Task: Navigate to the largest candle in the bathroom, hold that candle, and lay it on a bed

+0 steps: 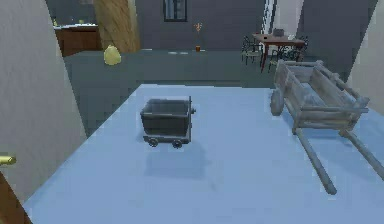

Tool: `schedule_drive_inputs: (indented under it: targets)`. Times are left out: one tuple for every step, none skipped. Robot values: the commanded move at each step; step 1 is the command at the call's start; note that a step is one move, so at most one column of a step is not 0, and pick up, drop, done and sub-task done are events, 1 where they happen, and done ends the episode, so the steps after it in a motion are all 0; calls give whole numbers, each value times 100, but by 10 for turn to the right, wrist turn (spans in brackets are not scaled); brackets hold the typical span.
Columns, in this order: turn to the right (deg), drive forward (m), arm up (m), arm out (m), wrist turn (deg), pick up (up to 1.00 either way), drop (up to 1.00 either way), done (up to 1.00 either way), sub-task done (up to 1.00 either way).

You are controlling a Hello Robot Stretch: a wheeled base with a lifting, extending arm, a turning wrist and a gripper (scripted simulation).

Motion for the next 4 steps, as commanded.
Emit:
schedule_drive_inputs:
  targets:
    - [0,70,0,0,0,0,0,0,0]
    - [-450,0,0,0,0,0,0,0,0]
    - [0,15,0,0,0,0,0,0,0]
    - [450,0,0,0,0,0,0,0,0]
